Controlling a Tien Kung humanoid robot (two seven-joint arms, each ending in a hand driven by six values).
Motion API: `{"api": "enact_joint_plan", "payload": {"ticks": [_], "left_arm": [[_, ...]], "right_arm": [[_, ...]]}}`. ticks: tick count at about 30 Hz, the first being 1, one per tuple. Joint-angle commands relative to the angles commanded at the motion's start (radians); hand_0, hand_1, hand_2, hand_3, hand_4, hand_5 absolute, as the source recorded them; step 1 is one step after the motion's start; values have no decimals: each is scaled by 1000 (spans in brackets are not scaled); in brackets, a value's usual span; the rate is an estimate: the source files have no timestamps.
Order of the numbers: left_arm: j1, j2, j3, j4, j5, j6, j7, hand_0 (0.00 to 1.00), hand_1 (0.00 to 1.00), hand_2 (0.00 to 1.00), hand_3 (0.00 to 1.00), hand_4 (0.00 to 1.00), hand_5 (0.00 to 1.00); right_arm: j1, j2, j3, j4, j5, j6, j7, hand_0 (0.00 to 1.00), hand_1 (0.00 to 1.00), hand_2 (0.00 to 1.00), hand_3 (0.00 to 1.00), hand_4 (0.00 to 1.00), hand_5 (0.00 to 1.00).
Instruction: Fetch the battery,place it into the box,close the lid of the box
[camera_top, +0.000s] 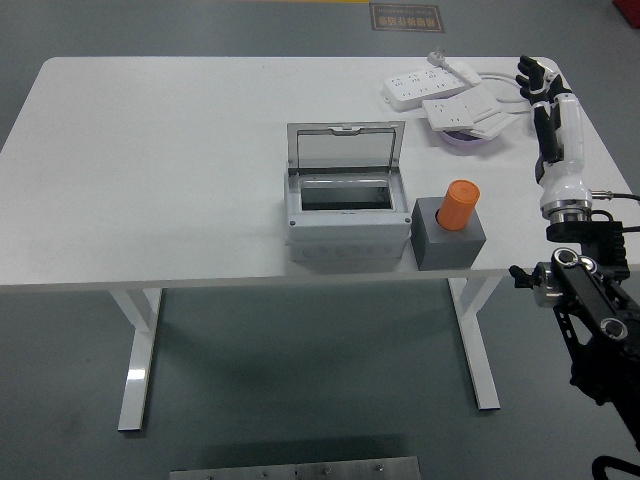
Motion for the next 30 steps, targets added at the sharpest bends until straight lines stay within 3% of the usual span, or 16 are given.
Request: {"api": "enact_joint_plan", "payload": {"ticks": [2, 3, 8, 9, 14, 15, 30], "left_arm": [[0, 0, -1, 0, 1, 0, 1, 830, 867, 808, 820, 813, 514], [-1, 0, -2, 0, 2, 0, 1, 830, 867, 809, 820, 814, 516], [-1, -1, -5, -1, 7, -1, 4, 830, 867, 809, 820, 814, 516], [-1, -1, -6, -1, 8, -1, 5, 829, 869, 808, 820, 815, 517], [-1, -2, -7, -1, 10, -2, 6, 829, 869, 808, 820, 815, 517], [0, -3, -7, -1, 10, -2, 6, 829, 867, 809, 820, 815, 517], [-1, -8, -12, -1, 18, -5, 10, 829, 870, 809, 819, 814, 515]], "right_arm": [[3, 3, -2, -9, -3, 4, -5, 780, 776, 785, 788, 949, 450], [6, 6, -2, -17, -5, 8, -11, 723, 756, 770, 789, 899, 278], [11, 16, -6, -37, -16, 26, -31, 723, 756, 770, 789, 899, 278], [11, 19, -7, -40, -18, 28, -32, 755, 849, 878, 893, 883, 221], [9, 25, -11, -50, -23, 33, -33, 755, 849, 878, 893, 883, 221], [8, 26, -12, -52, -23, 33, -32, 848, 936, 998, 998, 883, 208], [-33, 29, -35, -72, 0, 13, 11, 880, 954, 995, 998, 891, 213]]}}
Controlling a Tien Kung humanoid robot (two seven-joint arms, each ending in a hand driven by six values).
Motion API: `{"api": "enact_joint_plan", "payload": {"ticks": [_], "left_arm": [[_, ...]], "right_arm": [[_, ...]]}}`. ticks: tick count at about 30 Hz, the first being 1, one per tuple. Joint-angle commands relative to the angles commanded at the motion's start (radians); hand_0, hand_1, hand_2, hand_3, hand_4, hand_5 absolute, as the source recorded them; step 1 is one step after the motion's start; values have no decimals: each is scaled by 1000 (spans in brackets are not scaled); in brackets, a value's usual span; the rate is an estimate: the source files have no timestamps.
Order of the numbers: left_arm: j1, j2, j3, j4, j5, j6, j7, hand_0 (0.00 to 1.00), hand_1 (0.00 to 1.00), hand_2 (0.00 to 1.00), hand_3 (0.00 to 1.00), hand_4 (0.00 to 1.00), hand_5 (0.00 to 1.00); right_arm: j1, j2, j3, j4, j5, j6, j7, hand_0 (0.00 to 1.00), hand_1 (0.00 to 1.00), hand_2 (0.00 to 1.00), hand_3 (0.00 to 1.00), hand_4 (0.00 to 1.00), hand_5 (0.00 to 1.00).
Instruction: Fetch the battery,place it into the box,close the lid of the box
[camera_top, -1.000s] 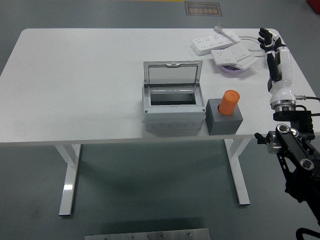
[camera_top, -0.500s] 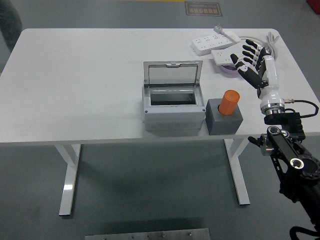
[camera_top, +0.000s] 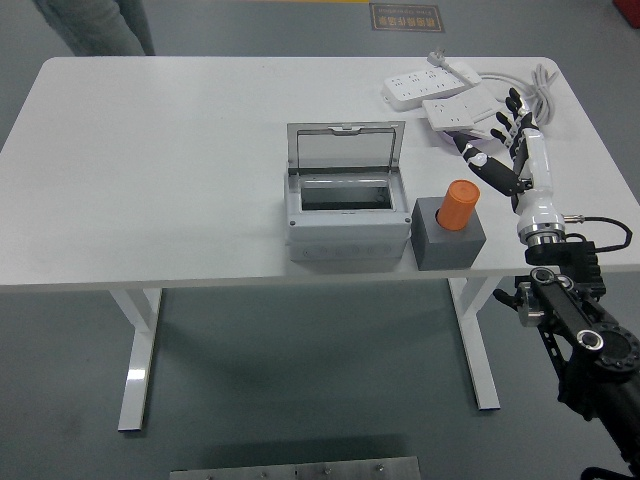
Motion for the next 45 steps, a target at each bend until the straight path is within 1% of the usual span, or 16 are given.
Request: {"api": "enact_joint_plan", "payload": {"ticks": [2, 3, 8, 9, 14, 15, 18, 26, 27, 32, 33, 37, 38, 39, 44, 45], "left_arm": [[0, 0, -1, 0, 2, 0, 1, 829, 870, 809, 819, 814, 515], [-1, 0, -2, 0, 3, 0, 1, 829, 871, 810, 819, 814, 515], [-3, -2, -2, 0, 5, -1, 1, 829, 871, 810, 819, 814, 515], [-4, -2, -2, 0, 5, -1, 1, 827, 872, 810, 819, 814, 514], [-6, -4, -2, 0, 5, -1, 1, 827, 872, 810, 819, 814, 514], [-6, -4, -2, 0, 6, -2, 1, 826, 873, 810, 819, 814, 509], [-7, -5, -2, 0, 6, -2, 1, 826, 873, 810, 819, 814, 509], [-9, -6, -3, 0, 8, -2, 2, 826, 873, 810, 818, 813, 507], [-9, -6, -3, 0, 9, -2, 2, 826, 873, 810, 818, 812, 505], [-11, -8, -3, 0, 11, -4, 2, 826, 873, 810, 818, 812, 505], [-12, -9, -4, 0, 12, -4, 2, 825, 873, 810, 818, 812, 504], [-14, -9, -6, 0, 16, -5, 3, 825, 873, 810, 818, 812, 504], [-14, -9, -6, 0, 16, -5, 3, 825, 873, 810, 818, 812, 504], [-15, -9, -7, 0, 17, -5, 4, 825, 873, 809, 818, 813, 504], [-16, -10, -8, 0, 20, -6, 5, 825, 873, 809, 818, 813, 504], [-17, -10, -9, 0, 21, -6, 5, 825, 873, 809, 818, 813, 504]], "right_arm": [[-5, 0, -6, -5, 7, -3, 6, 880, 954, 995, 998, 891, 213], [-7, 0, -9, -7, 11, -3, 9, 876, 933, 961, 998, 896, 227], [-11, 1, -29, -19, 25, -7, 19, 876, 933, 961, 998, 896, 227], [-11, 1, -32, -20, 27, -7, 20, 867, 909, 921, 966, 896, 236], [-14, 0, -50, -28, 39, -11, 25, 867, 909, 921, 966, 896, 236], [-14, 0, -53, -30, 41, -11, 26, 858, 890, 906, 943, 898, 244], [-15, -2, -63, -39, 48, -14, 30, 858, 890, 906, 943, 898, 244], [-20, -5, -88, -72, 65, -19, 41, 852, 879, 895, 931, 901, 253], [-20, -5, -91, -77, 67, -20, 43, 825, 844, 850, 909, 901, 254], [-18, -7, -106, -105, 73, -25, 50, 825, 844, 850, 909, 901, 254], [-17, -7, -108, -109, 75, -26, 52, 791, 807, 803, 847, 902, 263], [-15, -8, -121, -122, 80, -32, 59, 791, 807, 803, 847, 902, 263], [-14, -8, -123, -123, 81, -34, 60, 791, 807, 803, 847, 902, 263], [-14, -9, -127, -123, 82, -35, 61, 782, 785, 787, 832, 899, 271], [-9, -11, -145, -119, 83, -43, 62, 782, 785, 787, 832, 899, 271], [-8, -11, -149, -118, 83, -44, 62, 761, 775, 777, 833, 898, 269]]}}
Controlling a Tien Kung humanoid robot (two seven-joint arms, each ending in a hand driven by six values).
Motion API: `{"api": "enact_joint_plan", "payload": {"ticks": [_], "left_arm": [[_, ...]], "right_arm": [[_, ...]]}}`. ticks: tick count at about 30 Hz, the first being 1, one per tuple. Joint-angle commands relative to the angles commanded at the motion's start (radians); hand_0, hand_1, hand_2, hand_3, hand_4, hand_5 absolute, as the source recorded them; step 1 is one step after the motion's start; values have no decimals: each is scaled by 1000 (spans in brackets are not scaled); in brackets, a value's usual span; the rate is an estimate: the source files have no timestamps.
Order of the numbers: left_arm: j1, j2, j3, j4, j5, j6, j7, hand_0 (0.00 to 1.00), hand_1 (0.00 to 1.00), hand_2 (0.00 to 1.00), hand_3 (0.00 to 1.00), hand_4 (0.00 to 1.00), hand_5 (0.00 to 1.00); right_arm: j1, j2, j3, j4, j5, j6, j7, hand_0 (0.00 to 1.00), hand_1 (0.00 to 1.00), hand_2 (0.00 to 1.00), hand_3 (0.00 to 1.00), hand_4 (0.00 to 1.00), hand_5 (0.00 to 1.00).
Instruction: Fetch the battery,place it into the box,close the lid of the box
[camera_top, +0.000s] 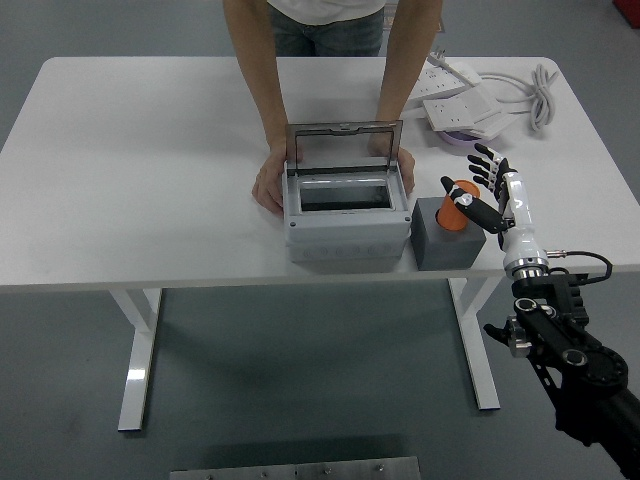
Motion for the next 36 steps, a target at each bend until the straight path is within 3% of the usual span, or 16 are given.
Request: {"api": "enact_joint_plan", "payload": {"ticks": [23, 24, 29, 30, 35, 36], "left_arm": [[-2, -2, -5, 0, 6, -1, 5, 823, 873, 809, 818, 812, 503], [-3, -2, -5, 0, 6, -1, 5, 819, 873, 810, 818, 811, 503], [-2, -2, -4, 0, 6, -2, 5, 819, 873, 810, 818, 811, 503], [-2, -2, -4, 0, 5, -2, 5, 817, 874, 809, 818, 812, 502], [-2, -2, -2, 1, 4, -2, 4, 817, 874, 809, 818, 812, 502], [-2, -2, -2, 1, 4, -3, 3, 815, 876, 809, 819, 811, 502]], "right_arm": [[18, -8, -91, 8, 7, -17, -8, 724, 761, 760, 820, 886, 262], [18, -8, -91, 7, 7, -18, -9, 612, 723, 756, 813, 858, 231], [16, -9, -94, 6, 2, -22, -13, 612, 723, 756, 813, 858, 231], [16, -9, -94, 6, 1, -23, -14, 546, 672, 733, 796, 729, 59], [14, -10, -94, 5, -2, -24, -18, 546, 672, 733, 796, 729, 59], [14, -10, -95, 5, -3, -25, -18, 555, 672, 714, 782, 664, 26]]}}
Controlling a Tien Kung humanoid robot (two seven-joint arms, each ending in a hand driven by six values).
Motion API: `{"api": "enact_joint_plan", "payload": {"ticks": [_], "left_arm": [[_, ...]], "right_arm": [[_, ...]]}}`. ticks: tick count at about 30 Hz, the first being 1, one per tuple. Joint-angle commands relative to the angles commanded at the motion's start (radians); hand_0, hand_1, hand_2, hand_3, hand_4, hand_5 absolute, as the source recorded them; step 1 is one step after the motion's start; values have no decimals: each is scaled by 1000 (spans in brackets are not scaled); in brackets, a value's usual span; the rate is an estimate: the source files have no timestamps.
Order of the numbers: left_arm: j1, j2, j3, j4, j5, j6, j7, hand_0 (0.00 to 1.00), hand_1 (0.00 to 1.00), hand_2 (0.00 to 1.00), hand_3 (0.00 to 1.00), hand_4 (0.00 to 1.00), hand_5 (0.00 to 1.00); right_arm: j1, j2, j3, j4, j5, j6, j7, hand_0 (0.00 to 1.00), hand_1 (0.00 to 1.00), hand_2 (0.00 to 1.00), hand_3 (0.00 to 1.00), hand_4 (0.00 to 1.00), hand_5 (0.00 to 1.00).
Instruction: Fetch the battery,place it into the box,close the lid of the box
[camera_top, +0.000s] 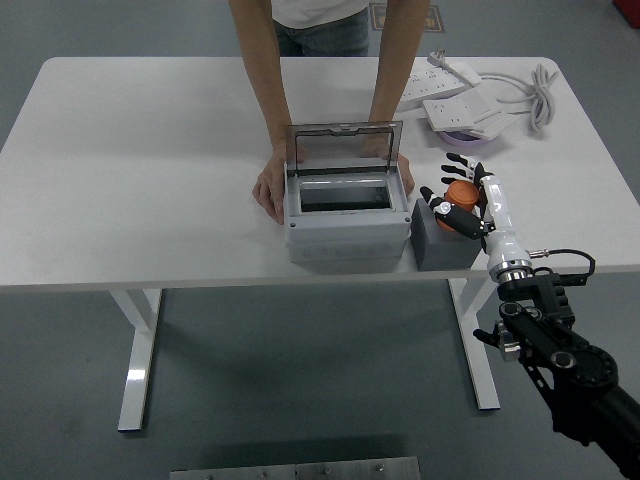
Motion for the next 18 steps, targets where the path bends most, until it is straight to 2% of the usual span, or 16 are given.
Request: {"api": "enact_joint_plan", "payload": {"ticks": [5, 6, 18], "left_arm": [[-1, 0, 0, 0, 0, 0, -1, 815, 876, 809, 819, 811, 502], [-1, 0, 0, 0, 0, 0, -1, 814, 876, 811, 819, 811, 501], [-5, 0, 5, 2, 0, -2, -7, 804, 876, 812, 819, 810, 501]], "right_arm": [[0, -1, 0, 0, -2, 0, -3, 555, 672, 714, 782, 664, 26], [0, -1, 0, 0, -2, 0, -4, 554, 675, 713, 777, 621, 2], [-1, -2, -4, -7, 2, 5, -9, 544, 675, 709, 767, 596, 2]]}}
